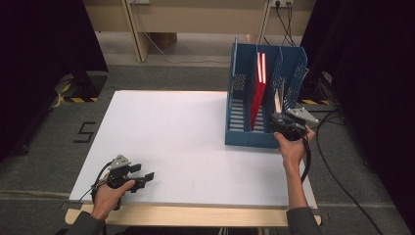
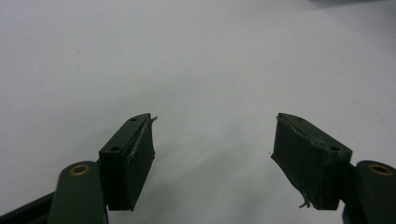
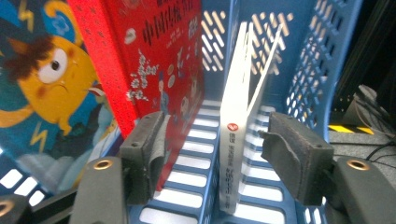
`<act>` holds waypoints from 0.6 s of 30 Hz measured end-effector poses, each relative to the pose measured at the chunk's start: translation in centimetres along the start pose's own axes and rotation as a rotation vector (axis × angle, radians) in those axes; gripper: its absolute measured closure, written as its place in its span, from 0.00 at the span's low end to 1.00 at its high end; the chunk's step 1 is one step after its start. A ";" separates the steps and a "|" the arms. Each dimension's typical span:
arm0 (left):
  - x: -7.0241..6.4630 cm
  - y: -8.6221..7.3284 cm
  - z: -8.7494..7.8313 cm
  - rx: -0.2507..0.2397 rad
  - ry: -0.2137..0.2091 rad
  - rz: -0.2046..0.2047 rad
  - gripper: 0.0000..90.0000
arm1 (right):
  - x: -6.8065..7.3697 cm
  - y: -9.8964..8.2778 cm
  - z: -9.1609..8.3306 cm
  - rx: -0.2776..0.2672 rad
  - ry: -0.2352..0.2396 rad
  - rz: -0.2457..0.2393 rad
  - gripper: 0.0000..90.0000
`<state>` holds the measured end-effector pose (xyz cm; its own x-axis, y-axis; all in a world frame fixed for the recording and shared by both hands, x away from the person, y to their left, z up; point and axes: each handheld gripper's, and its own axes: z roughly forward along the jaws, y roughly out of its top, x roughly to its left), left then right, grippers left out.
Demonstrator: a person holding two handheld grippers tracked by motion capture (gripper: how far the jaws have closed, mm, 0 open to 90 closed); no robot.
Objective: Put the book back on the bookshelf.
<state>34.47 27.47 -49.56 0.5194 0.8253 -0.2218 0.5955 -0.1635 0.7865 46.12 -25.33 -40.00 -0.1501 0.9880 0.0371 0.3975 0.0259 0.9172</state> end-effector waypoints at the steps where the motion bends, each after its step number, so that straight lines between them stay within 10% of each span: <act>1: 0.0 0.0 0.0 0.001 0.000 0.001 0.31 | 0.0 -0.1 -0.4 -0.008 0.004 0.007 0.41; 18: -0.3 0.2 0.0 0.008 0.016 0.035 0.19 | 3.0 -3.4 -4.4 0.004 0.139 0.005 0.31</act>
<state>34.39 27.18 -49.35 0.5302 0.8275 -0.1849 0.5819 -0.1966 0.7891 40.38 -23.17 -41.28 -0.2720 0.9575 0.0965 0.4022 0.0220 0.9153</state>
